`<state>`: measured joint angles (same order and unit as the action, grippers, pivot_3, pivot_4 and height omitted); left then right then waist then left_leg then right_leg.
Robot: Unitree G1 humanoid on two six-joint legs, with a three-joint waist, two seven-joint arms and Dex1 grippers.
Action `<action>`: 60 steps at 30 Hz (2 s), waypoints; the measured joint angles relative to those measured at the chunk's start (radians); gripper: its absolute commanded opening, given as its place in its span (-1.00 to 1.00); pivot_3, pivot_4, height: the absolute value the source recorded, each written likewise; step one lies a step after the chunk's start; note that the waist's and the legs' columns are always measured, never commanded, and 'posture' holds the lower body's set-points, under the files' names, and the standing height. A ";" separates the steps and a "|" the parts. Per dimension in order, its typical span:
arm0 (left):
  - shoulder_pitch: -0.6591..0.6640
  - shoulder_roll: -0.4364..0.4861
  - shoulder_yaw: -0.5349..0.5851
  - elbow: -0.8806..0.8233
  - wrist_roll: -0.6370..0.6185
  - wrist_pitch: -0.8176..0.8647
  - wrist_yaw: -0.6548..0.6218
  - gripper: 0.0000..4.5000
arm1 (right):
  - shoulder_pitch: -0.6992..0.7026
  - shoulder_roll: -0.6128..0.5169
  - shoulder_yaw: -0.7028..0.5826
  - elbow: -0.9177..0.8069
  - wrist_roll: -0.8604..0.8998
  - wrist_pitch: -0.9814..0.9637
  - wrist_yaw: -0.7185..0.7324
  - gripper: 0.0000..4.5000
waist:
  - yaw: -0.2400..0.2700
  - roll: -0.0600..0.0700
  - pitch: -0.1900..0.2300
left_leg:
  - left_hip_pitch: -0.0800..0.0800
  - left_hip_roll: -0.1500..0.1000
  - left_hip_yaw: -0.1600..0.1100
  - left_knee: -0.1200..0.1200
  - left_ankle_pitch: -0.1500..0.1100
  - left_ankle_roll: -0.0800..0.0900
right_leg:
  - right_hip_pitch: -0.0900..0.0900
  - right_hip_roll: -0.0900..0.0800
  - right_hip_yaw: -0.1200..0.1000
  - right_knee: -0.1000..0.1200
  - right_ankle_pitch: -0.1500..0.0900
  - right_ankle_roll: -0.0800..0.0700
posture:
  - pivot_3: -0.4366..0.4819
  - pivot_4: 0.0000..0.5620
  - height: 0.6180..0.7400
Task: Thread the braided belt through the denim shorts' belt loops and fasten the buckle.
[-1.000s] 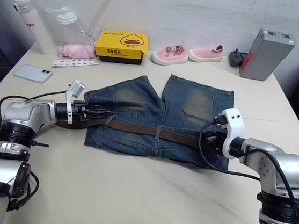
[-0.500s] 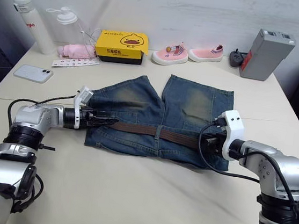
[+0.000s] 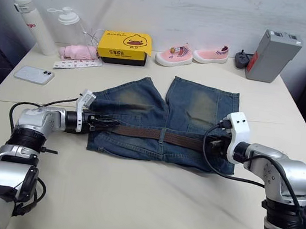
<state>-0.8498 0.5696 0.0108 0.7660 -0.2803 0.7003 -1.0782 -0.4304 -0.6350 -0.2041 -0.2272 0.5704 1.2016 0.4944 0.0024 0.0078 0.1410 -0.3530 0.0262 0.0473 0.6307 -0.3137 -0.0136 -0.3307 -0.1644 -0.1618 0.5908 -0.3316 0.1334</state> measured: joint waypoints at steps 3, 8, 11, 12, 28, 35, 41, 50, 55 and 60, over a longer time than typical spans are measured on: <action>-0.022 0.000 0.000 0.021 0.010 -0.017 -0.001 0.09 | -0.012 0.000 0.000 0.009 -0.001 -0.014 0.000 -1.00 | -0.002 0.000 0.000 | 0.000 0.000 0.000 0.000 0.000 0.000 | 0.000 0.000 0.000 0.000 0.000 0.000 | -0.05 -0.47 0.06; -0.021 0.000 -0.003 0.030 0.016 -0.025 -0.008 -0.37 | -0.012 0.000 0.000 0.009 -0.001 -0.018 -0.002 -1.00 | -0.002 0.000 0.000 | 0.000 0.000 0.000 0.000 0.000 0.000 | 0.000 0.000 0.000 0.000 0.000 0.000 | -0.05 -0.47 0.06; -0.021 0.000 -0.003 0.030 0.016 -0.020 -0.010 -0.93 | -0.012 0.000 0.000 0.009 0.000 -0.018 -0.006 -1.00 | -0.002 0.000 0.000 | 0.000 0.000 0.000 0.000 0.000 0.000 | 0.000 0.000 0.000 0.000 0.000 0.000 | -0.05 -0.47 0.06; -0.021 0.000 -0.003 0.030 0.016 -0.017 -0.012 -0.97 | -0.012 0.000 0.000 0.009 0.000 -0.018 -0.007 -1.00 | -0.002 0.000 0.000 | 0.000 0.000 0.000 0.000 0.000 0.000 | 0.000 0.000 0.000 0.000 0.000 0.000 | -0.05 -0.47 0.06; -0.103 -0.009 0.058 0.081 0.014 -0.091 0.016 -0.97 | -0.045 0.031 -0.018 0.036 0.001 -0.076 -0.028 -1.00 | -0.002 -0.002 0.001 | -0.001 0.000 0.000 0.000 0.000 0.000 | -0.001 0.000 0.000 0.000 0.000 0.000 | -0.05 -0.47 0.06; -0.170 0.009 0.137 0.105 -0.018 -0.130 0.007 -0.97 | -0.097 0.041 -0.100 0.058 0.023 -0.170 -0.017 -1.00 | -0.004 -0.002 0.001 | 0.000 0.000 0.001 0.000 0.000 0.000 | -0.001 0.000 0.000 0.002 0.000 0.000 | -0.05 -0.47 0.06; 0.171 0.114 0.183 -0.404 -0.210 0.038 -0.159 -0.97 | 0.161 -0.022 -0.168 -0.218 0.198 -0.196 0.163 -1.00 | -0.005 -0.001 0.000 | 0.000 0.002 0.001 -0.003 0.000 0.000 | -0.006 0.001 0.001 0.006 0.000 0.000 | -0.05 -0.47 0.06; 0.706 0.267 0.180 -0.959 -0.258 -0.017 -0.215 -0.97 | 0.604 -0.272 -0.189 -0.441 0.202 -0.260 0.386 -1.00 | 0.016 0.002 0.001 | 0.002 0.004 -0.001 -0.002 -0.005 -0.001 | 0.006 -0.001 0.004 -0.008 0.002 -0.001 | -0.05 -0.47 0.06; 0.863 0.308 0.128 -0.984 -0.139 -0.237 -0.219 -0.97 | 0.733 -0.396 -0.095 -0.431 0.043 -0.376 0.440 -1.00 | 0.025 0.005 -0.001 | 0.002 0.003 0.001 -0.001 -0.006 0.000 | 0.003 0.000 0.003 -0.008 0.002 -0.001 | -0.05 -0.47 0.06; 0.896 0.332 0.123 -0.984 -0.136 -0.280 -0.225 -0.97 | 0.769 -0.430 -0.093 -0.423 0.001 -0.441 0.497 -1.00 | 0.031 0.004 -0.001 | 0.002 0.003 0.000 0.000 -0.007 0.000 | 0.004 0.000 0.001 -0.009 0.002 -0.001 | -0.05 -0.47 0.06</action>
<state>0.0466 0.9018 0.1343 -0.2182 -0.4159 0.4202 -1.3037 0.3382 -1.0653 -0.2969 -0.6506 0.5717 0.7607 0.9914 0.0331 0.0115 0.1403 -0.3515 0.0295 0.0477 0.6303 -0.3203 -0.0135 -0.3264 -0.1644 -0.1604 0.5816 -0.3295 0.1327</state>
